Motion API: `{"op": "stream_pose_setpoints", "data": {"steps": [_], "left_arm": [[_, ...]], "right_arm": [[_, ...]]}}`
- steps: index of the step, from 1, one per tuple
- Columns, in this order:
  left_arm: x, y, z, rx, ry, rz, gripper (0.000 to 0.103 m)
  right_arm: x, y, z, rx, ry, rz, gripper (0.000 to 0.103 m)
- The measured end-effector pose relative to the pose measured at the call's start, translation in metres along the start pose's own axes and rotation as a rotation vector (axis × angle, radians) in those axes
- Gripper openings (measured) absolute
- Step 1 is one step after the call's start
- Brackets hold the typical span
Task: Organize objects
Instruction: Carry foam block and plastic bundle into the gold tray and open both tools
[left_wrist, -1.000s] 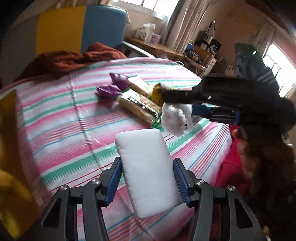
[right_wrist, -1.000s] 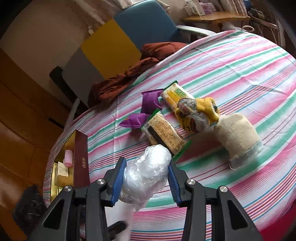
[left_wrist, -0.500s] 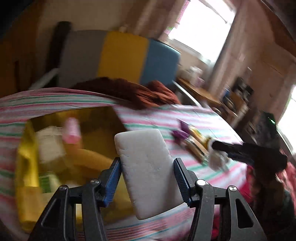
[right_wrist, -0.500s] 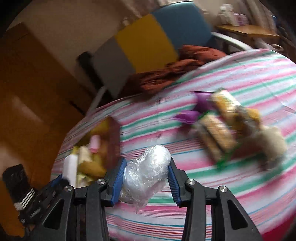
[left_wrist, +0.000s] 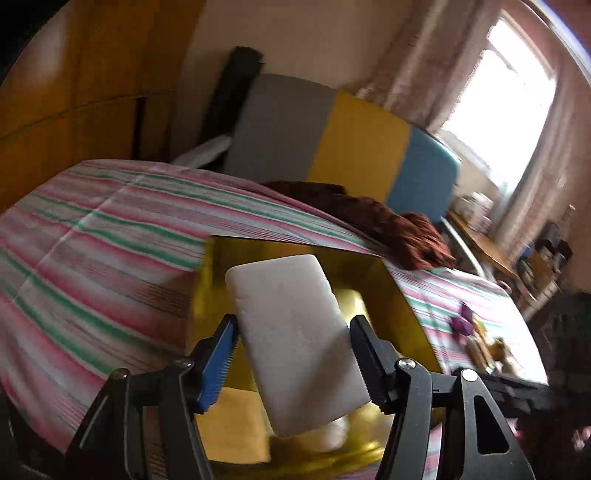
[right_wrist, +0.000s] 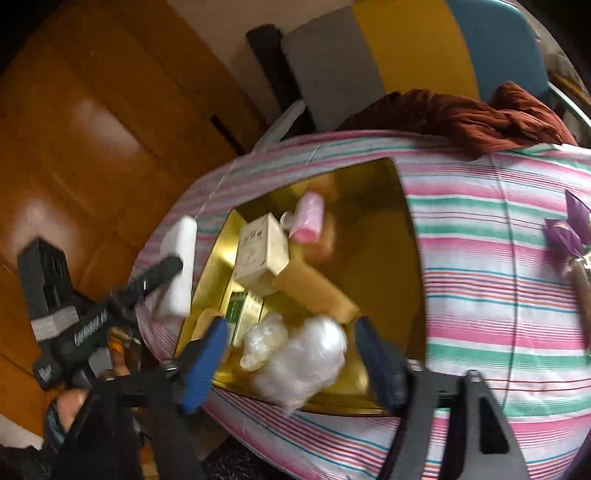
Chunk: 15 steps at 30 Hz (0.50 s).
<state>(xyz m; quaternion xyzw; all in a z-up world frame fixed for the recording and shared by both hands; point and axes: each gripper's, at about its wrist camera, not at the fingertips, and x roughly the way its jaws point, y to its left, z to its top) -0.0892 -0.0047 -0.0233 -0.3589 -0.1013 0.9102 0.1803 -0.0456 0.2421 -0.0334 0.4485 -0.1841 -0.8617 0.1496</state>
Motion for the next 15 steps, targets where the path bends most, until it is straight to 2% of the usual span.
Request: {"op": "stream_pose_setpoints", "data": {"steps": [2, 4, 8, 11, 12, 15], "left_arm": [[0.000, 0.012, 0.000, -0.025, 0.007, 0.013, 0.069], [0.001, 0.023, -0.002, -0.063, 0.015, 0.031, 0.071], [0.001, 0.031, -0.009, -0.080, 0.030, 0.052, 0.072], [0.000, 0.032, -0.012, -0.084, 0.035, 0.055, 0.073], [-0.002, 0.032, -0.014, -0.082, 0.031, 0.059, 0.073], [-0.007, 0.025, -0.016, -0.062, 0.022, 0.067, 0.075]], "right_arm": [[0.001, 0.007, -0.004, -0.038, 0.005, -0.027, 0.077], [-0.002, 0.016, -0.009, -0.099, -0.013, -0.094, 0.077], [-0.016, 0.045, -0.020, -0.281, -0.146, -0.299, 0.077], [-0.016, 0.044, -0.028, -0.269, -0.189, -0.361, 0.077], [-0.011, 0.043, -0.027, -0.257, -0.174, -0.354, 0.077], [0.001, 0.027, -0.028, -0.168, -0.068, -0.260, 0.077]]}}
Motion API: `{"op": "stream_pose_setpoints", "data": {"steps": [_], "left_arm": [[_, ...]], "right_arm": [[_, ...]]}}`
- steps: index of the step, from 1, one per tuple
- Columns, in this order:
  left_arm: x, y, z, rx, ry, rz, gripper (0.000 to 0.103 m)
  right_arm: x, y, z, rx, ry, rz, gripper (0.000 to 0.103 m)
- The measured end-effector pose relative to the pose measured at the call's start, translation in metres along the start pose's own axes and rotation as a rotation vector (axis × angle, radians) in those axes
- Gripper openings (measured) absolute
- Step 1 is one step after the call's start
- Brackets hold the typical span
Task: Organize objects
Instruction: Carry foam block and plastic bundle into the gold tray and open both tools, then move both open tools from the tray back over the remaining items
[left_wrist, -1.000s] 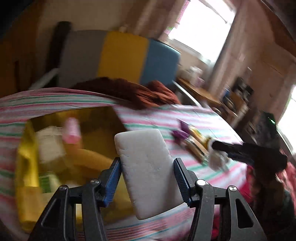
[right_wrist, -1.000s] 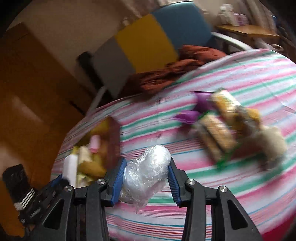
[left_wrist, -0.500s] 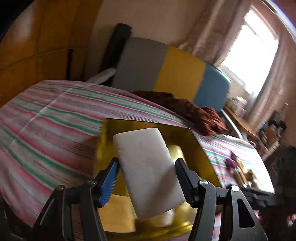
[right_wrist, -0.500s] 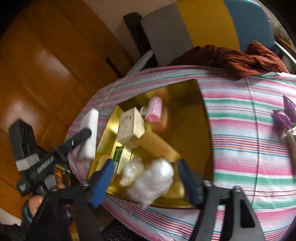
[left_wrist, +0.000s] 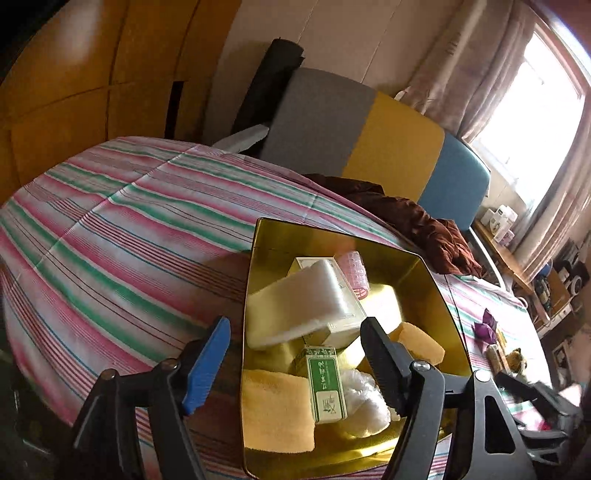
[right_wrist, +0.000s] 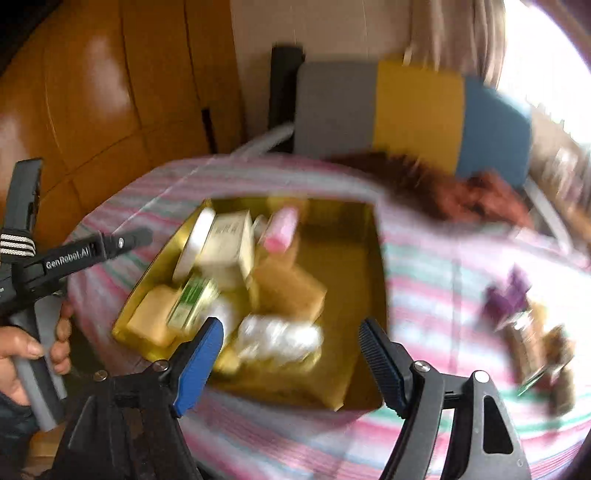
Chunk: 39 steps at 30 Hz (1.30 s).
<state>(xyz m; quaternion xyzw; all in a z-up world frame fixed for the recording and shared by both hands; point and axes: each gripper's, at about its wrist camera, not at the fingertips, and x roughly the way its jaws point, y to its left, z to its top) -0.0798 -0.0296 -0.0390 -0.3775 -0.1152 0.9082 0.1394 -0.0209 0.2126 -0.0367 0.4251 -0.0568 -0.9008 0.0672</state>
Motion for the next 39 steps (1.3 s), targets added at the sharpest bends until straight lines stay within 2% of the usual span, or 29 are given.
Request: {"op": "stream_pose_setpoints", "data": {"steps": [2, 6, 9, 10, 12, 23, 27, 39], "left_arm": [[-0.005, -0.005, -0.002, 0.019, -0.010, 0.000, 0.078], [-0.013, -0.016, -0.005, 0.063, -0.034, 0.006, 0.083], [-0.018, -0.029, -0.007, 0.104, -0.046, 0.013, 0.085], [-0.019, -0.032, -0.007, 0.112, -0.049, 0.014, 0.085], [-0.022, -0.040, -0.008, 0.138, -0.061, 0.013, 0.087], [-0.028, -0.068, -0.021, 0.229, -0.078, 0.026, 0.091], [-0.029, -0.076, -0.025, 0.252, -0.078, 0.017, 0.094], [-0.029, -0.099, -0.034, 0.319, -0.059, -0.005, 0.094]], "right_arm": [[0.002, -0.005, -0.004, 0.035, 0.014, 0.043, 0.076], [-0.005, -0.007, -0.008, 0.051, -0.021, 0.074, 0.076], [-0.002, -0.005, -0.009, 0.045, 0.008, 0.112, 0.077], [-0.002, -0.004, -0.010, 0.044, 0.004, 0.104, 0.084], [-0.002, -0.005, -0.013, 0.046, -0.002, 0.106, 0.088], [-0.006, -0.008, -0.015, 0.020, -0.023, -0.047, 0.088], [-0.009, -0.016, -0.015, 0.042, -0.043, -0.063, 0.088], [-0.022, -0.042, -0.016, 0.114, -0.100, -0.060, 0.089]]}}
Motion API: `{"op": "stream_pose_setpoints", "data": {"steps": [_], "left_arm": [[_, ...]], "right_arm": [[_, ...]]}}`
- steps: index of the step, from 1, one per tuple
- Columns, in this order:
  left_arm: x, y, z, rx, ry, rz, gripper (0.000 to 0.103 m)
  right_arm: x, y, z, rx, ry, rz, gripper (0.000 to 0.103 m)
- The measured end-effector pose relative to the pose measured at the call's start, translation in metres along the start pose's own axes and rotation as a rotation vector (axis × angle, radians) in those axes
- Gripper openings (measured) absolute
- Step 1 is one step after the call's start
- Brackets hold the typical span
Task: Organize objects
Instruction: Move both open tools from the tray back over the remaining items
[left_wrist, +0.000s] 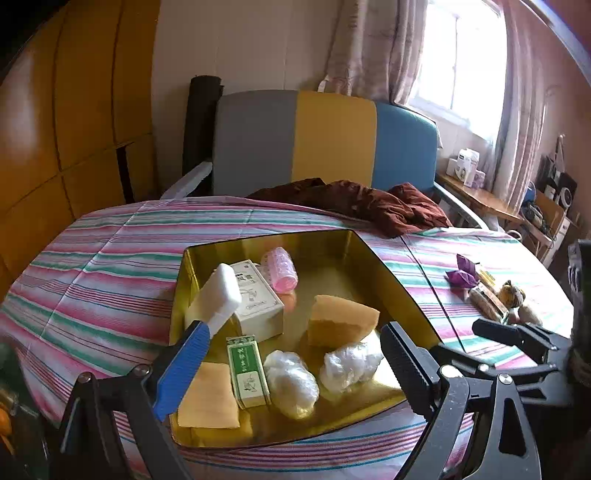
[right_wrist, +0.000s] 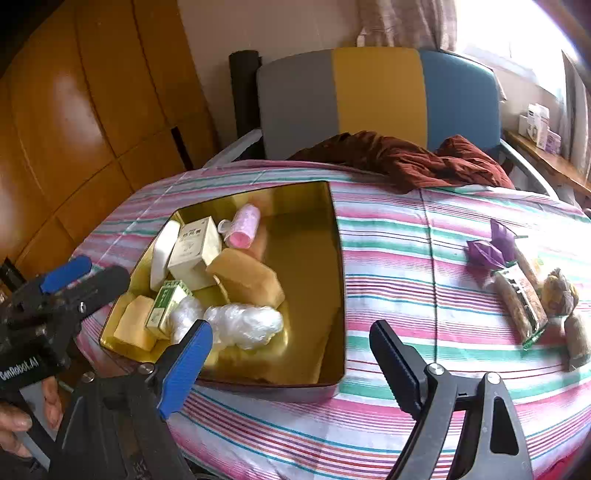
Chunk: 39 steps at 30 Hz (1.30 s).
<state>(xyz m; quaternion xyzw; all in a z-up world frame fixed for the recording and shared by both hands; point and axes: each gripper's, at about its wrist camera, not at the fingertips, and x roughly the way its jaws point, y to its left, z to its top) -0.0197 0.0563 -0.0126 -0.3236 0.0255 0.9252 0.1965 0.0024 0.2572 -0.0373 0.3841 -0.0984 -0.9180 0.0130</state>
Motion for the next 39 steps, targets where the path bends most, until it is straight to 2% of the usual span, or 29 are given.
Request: {"op": "stream_pose_setpoints", "data": {"steps": [5, 10, 16, 31, 39], "left_arm": [[0.003, -0.012, -0.002, 0.025, 0.017, -0.020, 0.094], [0.002, -0.022, -0.002, 0.053, 0.018, -0.035, 0.094], [0.001, -0.031, -0.001, 0.076, 0.022, -0.048, 0.094], [0.004, -0.059, 0.002, 0.159, 0.023, -0.088, 0.096], [0.009, -0.083, 0.002, 0.218, 0.038, -0.124, 0.096]], "right_arm": [[-0.002, -0.009, 0.000, 0.015, -0.008, 0.000, 0.094], [-0.003, -0.022, -0.001, 0.054, -0.015, -0.025, 0.103], [-0.007, -0.039, -0.001, 0.091, -0.027, -0.083, 0.103], [-0.021, -0.090, 0.001, 0.127, 0.008, -0.212, 0.103], [-0.036, -0.117, 0.009, 0.168, 0.004, -0.254, 0.103]]}}
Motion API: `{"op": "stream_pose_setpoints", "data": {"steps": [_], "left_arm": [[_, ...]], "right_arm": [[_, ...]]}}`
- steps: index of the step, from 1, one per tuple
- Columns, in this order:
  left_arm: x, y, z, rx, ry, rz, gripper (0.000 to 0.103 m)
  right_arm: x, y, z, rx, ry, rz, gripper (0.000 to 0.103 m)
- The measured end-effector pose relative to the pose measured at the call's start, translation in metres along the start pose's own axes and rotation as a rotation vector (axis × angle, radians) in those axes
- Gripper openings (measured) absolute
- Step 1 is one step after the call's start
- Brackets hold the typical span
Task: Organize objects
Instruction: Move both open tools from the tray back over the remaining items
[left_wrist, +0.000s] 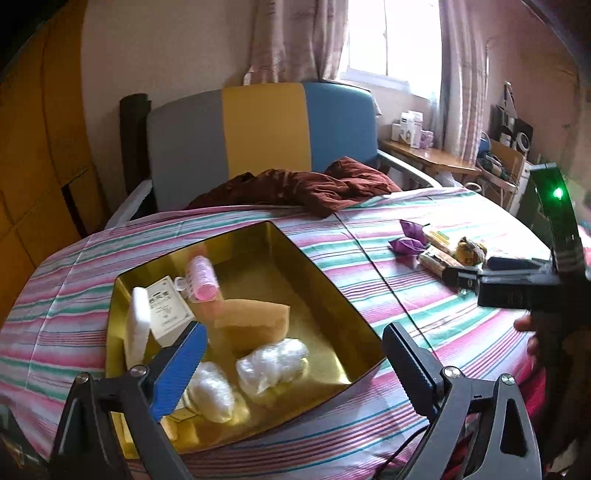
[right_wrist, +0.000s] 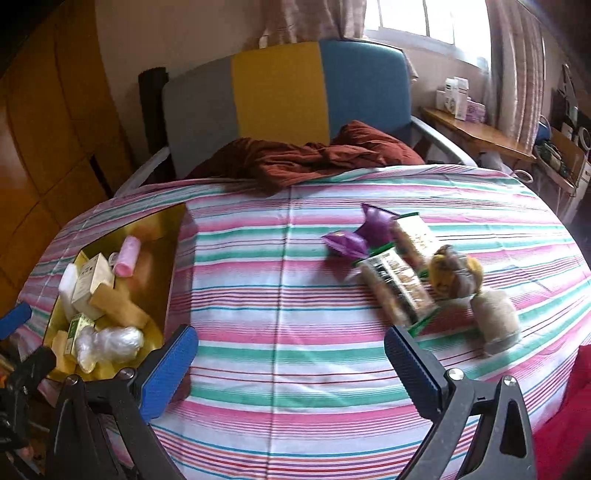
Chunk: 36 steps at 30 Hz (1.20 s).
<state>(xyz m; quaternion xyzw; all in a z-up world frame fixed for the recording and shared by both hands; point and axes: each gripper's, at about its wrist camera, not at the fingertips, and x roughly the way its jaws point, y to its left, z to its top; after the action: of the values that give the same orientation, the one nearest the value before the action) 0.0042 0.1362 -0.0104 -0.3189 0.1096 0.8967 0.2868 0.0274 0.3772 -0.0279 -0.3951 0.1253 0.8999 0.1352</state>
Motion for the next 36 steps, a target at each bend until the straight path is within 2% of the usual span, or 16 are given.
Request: {"op": "stream_pose_setpoints", "data": {"steps": [7, 15, 25, 31, 36], "left_arm": [[0.004, -0.022, 0.006, 0.055, 0.000, -0.044, 0.096], [0.014, -0.042, 0.010, 0.102, 0.016, -0.083, 0.096], [0.029, -0.069, 0.018, 0.140, 0.041, -0.159, 0.096], [0.042, -0.081, 0.022, 0.138, 0.079, -0.202, 0.096], [0.054, -0.090, 0.024, 0.137, 0.113, -0.223, 0.096]], "right_arm": [[-0.008, -0.032, 0.010, 0.026, -0.007, -0.044, 0.103], [-0.007, -0.095, 0.022, 0.110, 0.005, -0.131, 0.103], [0.002, -0.201, 0.027, 0.360, 0.056, -0.237, 0.103], [0.018, -0.247, 0.018, 0.496, 0.117, -0.212, 0.102], [0.034, -0.250, 0.006, 0.537, 0.156, -0.163, 0.100]]}}
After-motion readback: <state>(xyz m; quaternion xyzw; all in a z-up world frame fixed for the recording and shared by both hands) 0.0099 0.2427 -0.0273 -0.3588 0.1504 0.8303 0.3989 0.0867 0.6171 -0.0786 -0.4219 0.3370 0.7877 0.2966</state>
